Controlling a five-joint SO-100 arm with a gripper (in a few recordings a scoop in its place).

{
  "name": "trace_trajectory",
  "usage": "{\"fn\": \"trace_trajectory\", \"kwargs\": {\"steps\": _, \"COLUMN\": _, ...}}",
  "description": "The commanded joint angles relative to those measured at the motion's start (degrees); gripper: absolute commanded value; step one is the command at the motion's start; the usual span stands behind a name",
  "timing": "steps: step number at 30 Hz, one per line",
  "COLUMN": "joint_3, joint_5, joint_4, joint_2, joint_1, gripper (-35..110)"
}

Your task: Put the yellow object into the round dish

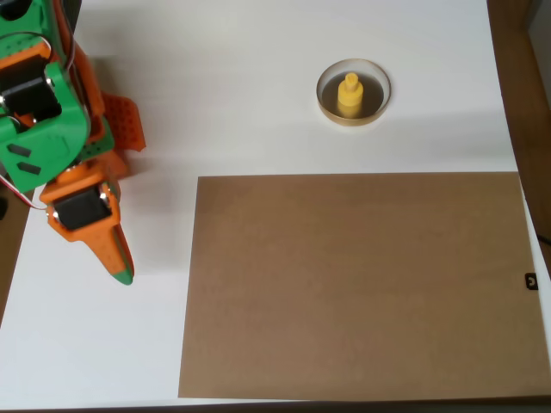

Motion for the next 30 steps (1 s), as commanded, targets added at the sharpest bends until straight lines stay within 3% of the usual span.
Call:
{"fn": "trace_trajectory", "kwargs": {"steps": 1, "joint_3": 0.0, "joint_5": 1.0, "joint_4": -0.5, "joint_2": 1.1, "joint_1": 1.7, "gripper": 0}}
{"fn": "trace_trajectory", "kwargs": {"steps": 30, "joint_3": 0.0, "joint_5": 0.9, "joint_4": -0.5, "joint_2": 1.1, "joint_1": 1.7, "gripper": 1}}
